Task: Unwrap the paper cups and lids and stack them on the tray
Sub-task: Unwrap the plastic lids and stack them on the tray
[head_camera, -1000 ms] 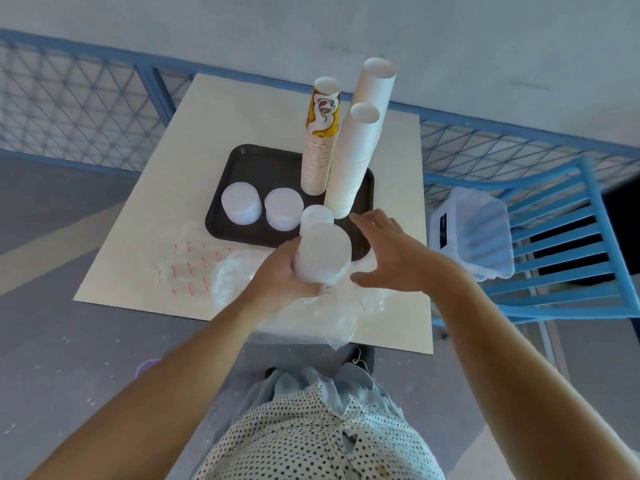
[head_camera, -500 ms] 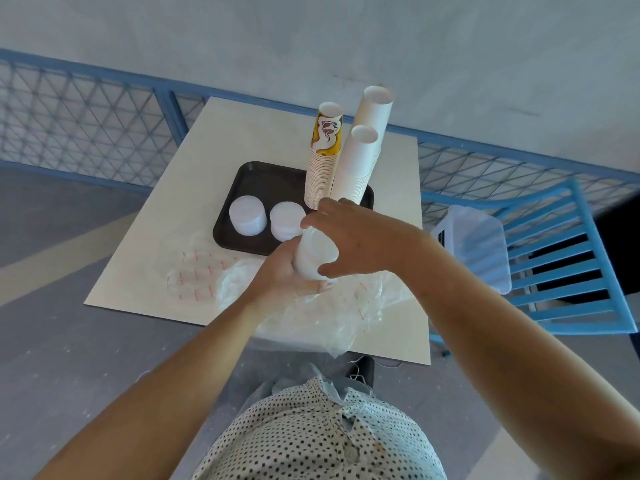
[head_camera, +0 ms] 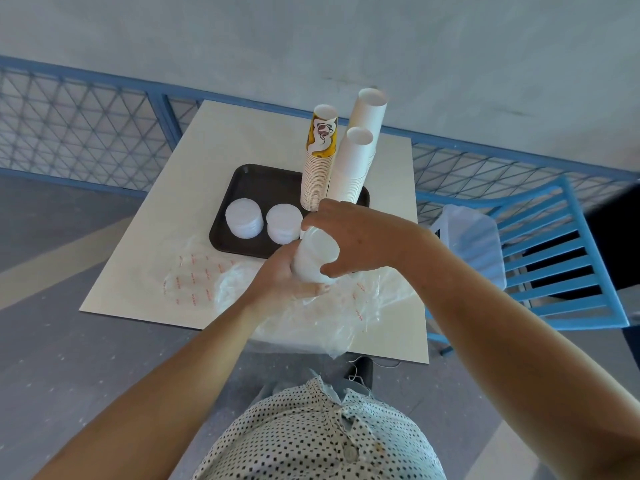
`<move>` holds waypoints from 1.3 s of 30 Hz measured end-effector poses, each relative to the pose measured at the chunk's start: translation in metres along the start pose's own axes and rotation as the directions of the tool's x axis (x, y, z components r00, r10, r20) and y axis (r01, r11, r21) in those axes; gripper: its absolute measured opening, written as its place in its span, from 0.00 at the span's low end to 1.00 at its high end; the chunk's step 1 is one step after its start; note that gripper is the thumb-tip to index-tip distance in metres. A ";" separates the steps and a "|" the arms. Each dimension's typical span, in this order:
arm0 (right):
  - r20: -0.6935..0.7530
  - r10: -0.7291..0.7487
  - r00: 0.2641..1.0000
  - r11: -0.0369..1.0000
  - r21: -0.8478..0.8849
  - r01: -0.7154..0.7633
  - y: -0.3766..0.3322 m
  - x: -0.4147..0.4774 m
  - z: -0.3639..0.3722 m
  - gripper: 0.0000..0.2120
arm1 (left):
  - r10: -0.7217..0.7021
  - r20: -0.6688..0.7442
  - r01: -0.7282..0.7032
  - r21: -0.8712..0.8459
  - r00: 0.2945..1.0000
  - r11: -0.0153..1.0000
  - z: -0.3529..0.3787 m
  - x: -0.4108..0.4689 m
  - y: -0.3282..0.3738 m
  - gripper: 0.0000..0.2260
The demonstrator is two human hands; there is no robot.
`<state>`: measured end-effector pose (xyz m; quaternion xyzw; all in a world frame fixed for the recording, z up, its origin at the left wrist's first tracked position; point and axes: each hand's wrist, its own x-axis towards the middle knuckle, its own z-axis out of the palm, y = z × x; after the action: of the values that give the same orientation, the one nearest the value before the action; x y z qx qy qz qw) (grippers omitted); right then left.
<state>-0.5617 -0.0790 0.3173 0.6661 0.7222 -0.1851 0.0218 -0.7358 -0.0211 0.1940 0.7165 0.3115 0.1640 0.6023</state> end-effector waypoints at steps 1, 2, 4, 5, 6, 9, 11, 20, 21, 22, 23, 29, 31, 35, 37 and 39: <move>-0.005 0.001 1.000 1.000 0.000 -0.001 0.000 0.001 0.000 0.37 | 0.001 0.000 -0.001 -0.003 1.000 1.000 -0.001 0.000 0.000 0.25; -0.011 0.003 1.000 1.000 0.001 -0.003 -0.001 0.001 0.000 0.37 | 0.001 -0.001 -0.001 -0.006 1.000 1.000 -0.001 0.001 -0.001 0.26; -0.018 0.008 1.000 1.000 0.009 -0.007 -0.001 0.002 -0.001 0.36 | -0.004 -0.005 0.004 -0.014 1.000 1.000 -0.003 0.002 -0.003 0.27; -0.015 0.008 1.000 1.000 0.011 -0.008 -0.001 0.002 -0.001 0.36 | -0.005 -0.006 0.005 -0.014 1.000 1.000 -0.003 0.002 -0.003 0.28; -0.006 0.009 1.000 1.000 0.011 -0.009 -0.001 0.002 0.000 0.36 | -0.008 -0.007 0.008 -0.006 1.000 1.000 -0.004 0.003 -0.003 0.28; 0.012 0.011 1.000 1.000 0.003 -0.011 -0.002 0.004 0.001 0.36 | -0.022 -0.013 0.022 0.011 1.000 1.000 -0.005 0.004 -0.004 0.28; 0.016 0.011 1.000 1.000 0.002 -0.011 -0.002 0.006 0.001 0.36 | -0.023 -0.013 0.024 0.005 1.000 1.000 -0.006 0.006 -0.005 0.29; 0.003 0.027 1.000 0.999 0.031 -0.027 0.006 0.008 0.002 0.36 | -0.023 -0.003 0.023 0.012 1.000 1.000 -0.004 0.011 -0.005 0.29; 0.005 0.027 1.000 0.999 0.034 -0.027 0.007 0.008 0.002 0.37 | -0.025 -0.002 0.025 0.019 1.000 1.000 -0.004 0.012 -0.005 0.29; 0.010 0.027 1.000 0.999 0.038 -0.028 0.007 0.007 0.003 0.37 | -0.027 0.000 0.027 0.019 1.000 0.999 -0.003 0.013 -0.005 0.29; 0.012 0.025 1.000 0.999 0.041 -0.026 0.008 0.006 0.003 0.37 | -0.029 0.003 0.029 0.016 1.000 0.999 -0.002 0.013 -0.005 0.29; -0.015 0.032 0.999 0.999 0.044 -0.032 0.012 0.005 0.001 0.37 | -0.021 0.024 0.021 0.019 0.999 1.000 0.000 0.014 -0.002 0.26; -0.021 0.041 0.999 0.998 0.037 -0.040 0.013 0.004 0.000 0.38 | -0.015 0.024 0.015 0.013 1.000 1.000 -0.001 0.014 -0.003 0.26; -0.035 0.052 0.998 0.997 0.065 -0.050 0.015 0.005 -0.004 0.37 | -0.012 0.021 0.011 0.014 1.000 1.000 -0.002 0.015 -0.003 0.27; -0.045 0.057 0.997 0.995 0.080 -0.053 0.017 0.006 -0.007 0.36 | -0.012 0.022 0.012 0.018 1.000 1.000 -0.003 0.015 -0.004 0.27; -0.061 0.065 0.996 0.994 0.091 -0.059 0.020 0.006 -0.011 0.36 | -0.012 0.017 0.011 0.020 1.000 1.000 -0.003 0.014 -0.006 0.28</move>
<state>-0.5411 -0.0689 0.3208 0.6942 0.6924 -0.1951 -0.0253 -0.7285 -0.0089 0.1869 0.7220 0.3119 0.1512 0.5987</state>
